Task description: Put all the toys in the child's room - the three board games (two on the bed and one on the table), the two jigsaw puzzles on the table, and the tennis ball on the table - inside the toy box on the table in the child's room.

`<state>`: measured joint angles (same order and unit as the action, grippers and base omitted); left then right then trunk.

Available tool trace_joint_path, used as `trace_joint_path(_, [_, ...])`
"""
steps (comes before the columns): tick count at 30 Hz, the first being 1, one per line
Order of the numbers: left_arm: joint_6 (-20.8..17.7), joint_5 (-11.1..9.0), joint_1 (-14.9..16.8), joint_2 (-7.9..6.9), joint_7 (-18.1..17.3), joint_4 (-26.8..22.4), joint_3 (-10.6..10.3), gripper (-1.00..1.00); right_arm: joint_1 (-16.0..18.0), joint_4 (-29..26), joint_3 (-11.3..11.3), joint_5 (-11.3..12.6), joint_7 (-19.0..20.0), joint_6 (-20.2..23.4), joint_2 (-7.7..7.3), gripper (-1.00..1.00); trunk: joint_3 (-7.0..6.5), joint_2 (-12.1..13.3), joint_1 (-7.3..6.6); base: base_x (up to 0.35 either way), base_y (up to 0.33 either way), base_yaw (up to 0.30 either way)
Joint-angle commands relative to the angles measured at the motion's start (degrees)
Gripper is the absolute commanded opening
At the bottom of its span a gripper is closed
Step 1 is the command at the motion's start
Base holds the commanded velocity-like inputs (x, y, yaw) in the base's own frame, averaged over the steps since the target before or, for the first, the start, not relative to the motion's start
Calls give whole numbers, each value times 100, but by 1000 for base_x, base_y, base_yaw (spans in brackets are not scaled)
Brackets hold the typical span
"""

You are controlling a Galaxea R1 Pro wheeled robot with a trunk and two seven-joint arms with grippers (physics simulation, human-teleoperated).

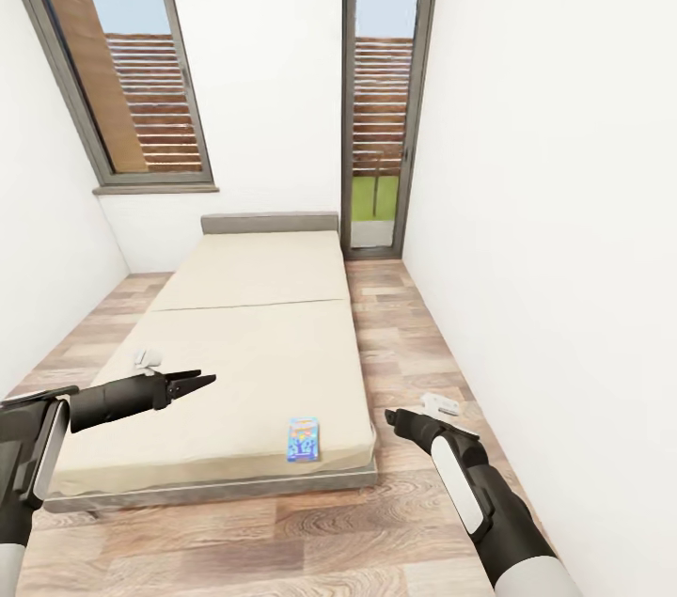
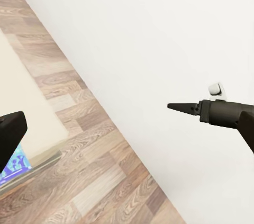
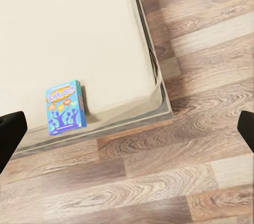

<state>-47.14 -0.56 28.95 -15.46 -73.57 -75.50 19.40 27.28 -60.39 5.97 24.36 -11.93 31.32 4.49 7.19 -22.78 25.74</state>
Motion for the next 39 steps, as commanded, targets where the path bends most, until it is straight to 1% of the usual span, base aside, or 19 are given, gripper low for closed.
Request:
trace_joint_path(1, [-60, -6, 5, -1, -17, -1, 3, 100, 5, -8, 11, 60, -55, 14, -1, 100, 13, -14, 4, 0, -152, 14])
trace_joint_path(7, [-59, -6, 5, 4, -5, 0, 3, 100, 5, -8, 17, 49, -55, 9, 6, 100, 13, -14, 4, 0, -187, 78])
trace_joint_path(12, [-59, -6, 5, 1, 1, -2, 3, 100, 5, -8, 18, 40, -55, 6, 8, 100, 13, -14, 4, 1, -62, 133])
trace_joint_path(20, [-58, -4, 5, 11, 20, -2, -6, 100, 5, -14, 18, 47, -55, 7, 0, 100, 13, -14, 4, 72, -81, 33])
trace_joint_path(39, [-66, 9, -3, 32, 46, -4, -12, 100, 5, -10, 12, 24, -55, -23, 0, 100, 13, -14, 4, 14, -14, 2])
